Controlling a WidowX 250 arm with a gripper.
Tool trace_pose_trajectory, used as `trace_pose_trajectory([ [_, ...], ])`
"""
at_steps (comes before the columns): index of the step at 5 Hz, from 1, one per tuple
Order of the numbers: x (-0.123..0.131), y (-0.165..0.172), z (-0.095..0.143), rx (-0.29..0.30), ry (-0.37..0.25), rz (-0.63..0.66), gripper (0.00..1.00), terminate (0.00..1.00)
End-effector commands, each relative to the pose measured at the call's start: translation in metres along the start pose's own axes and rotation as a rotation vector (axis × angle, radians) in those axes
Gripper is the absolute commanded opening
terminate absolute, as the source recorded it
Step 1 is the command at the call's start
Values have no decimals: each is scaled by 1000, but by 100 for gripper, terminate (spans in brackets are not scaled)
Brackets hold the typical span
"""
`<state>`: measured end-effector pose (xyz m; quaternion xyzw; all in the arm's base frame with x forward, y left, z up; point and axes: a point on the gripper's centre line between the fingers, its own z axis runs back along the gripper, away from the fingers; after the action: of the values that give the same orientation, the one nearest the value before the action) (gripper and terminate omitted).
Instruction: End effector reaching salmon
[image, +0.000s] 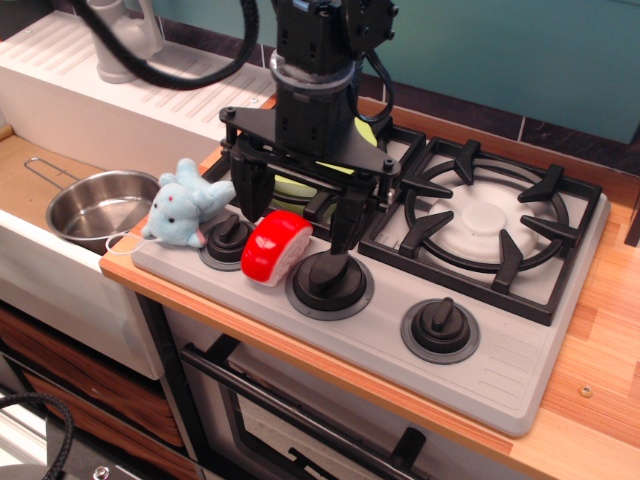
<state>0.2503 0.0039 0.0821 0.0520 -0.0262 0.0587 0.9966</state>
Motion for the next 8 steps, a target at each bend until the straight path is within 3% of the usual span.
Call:
trace_pose_trajectory([
  [1,21,15,4,-9,-52,-38,100,0],
  [5,37,23,-23,-18,-111,-61,100,0],
  [8,27,25,-25,-13,-97,-62,100,0],
])
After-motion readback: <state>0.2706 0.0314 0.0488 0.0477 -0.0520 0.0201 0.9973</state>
